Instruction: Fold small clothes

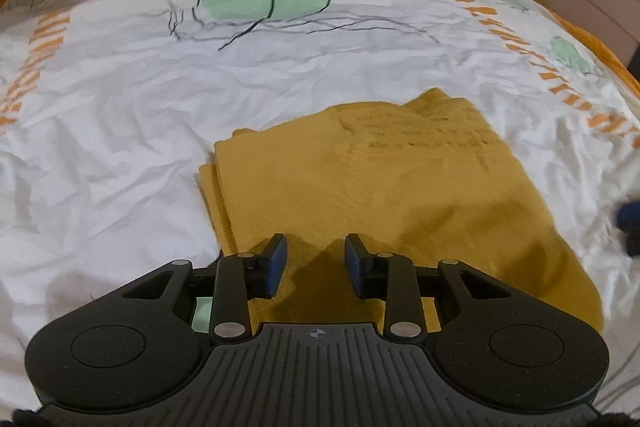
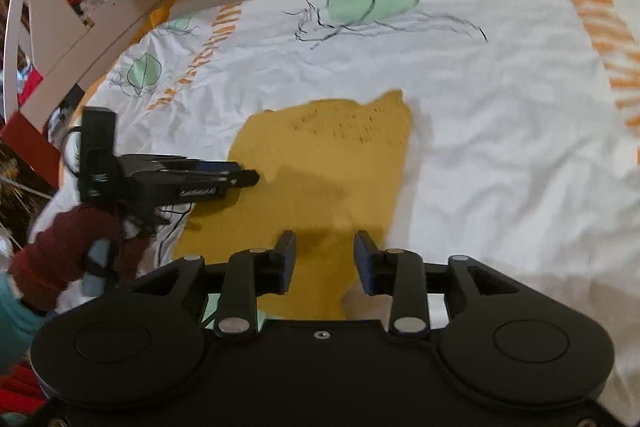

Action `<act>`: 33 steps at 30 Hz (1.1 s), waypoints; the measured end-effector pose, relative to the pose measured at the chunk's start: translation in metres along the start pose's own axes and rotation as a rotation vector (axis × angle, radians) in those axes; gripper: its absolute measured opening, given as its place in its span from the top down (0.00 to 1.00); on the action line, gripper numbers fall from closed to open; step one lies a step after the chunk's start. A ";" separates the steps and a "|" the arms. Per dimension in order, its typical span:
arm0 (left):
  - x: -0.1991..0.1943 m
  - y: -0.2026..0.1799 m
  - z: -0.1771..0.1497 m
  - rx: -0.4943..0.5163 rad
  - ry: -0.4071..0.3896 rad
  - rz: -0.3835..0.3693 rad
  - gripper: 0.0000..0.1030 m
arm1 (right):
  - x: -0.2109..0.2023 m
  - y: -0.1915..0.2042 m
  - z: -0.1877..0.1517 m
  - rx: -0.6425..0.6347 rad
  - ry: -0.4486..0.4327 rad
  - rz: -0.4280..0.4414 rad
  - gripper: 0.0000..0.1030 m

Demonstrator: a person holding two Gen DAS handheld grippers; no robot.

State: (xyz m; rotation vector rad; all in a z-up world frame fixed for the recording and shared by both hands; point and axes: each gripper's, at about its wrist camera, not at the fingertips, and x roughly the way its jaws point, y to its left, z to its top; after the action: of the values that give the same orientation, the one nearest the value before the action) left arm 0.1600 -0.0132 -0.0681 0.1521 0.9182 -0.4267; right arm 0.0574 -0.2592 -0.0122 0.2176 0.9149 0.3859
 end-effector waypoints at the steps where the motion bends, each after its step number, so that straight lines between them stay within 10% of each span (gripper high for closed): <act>1: -0.004 -0.004 -0.003 0.010 -0.007 -0.005 0.70 | 0.005 0.004 0.000 -0.023 -0.002 -0.010 0.57; 11: -0.020 -0.005 -0.037 -0.042 -0.011 -0.009 0.68 | 0.060 0.001 -0.036 -0.080 0.194 -0.080 0.52; 18: -0.040 -0.002 -0.039 -0.188 -0.051 -0.013 0.54 | 0.026 0.003 -0.030 -0.035 0.051 -0.090 0.32; 22: -0.049 -0.005 -0.042 -0.250 -0.065 -0.015 0.30 | 0.011 0.006 -0.030 -0.011 -0.068 -0.132 0.15; 33: -0.066 -0.032 -0.043 -0.193 -0.103 0.135 0.00 | 0.016 0.011 -0.032 0.087 -0.202 -0.169 0.00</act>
State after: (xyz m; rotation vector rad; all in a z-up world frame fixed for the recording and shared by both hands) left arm 0.0801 -0.0094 -0.0400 0.0151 0.8368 -0.2176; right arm 0.0380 -0.2417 -0.0395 0.2524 0.7453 0.1646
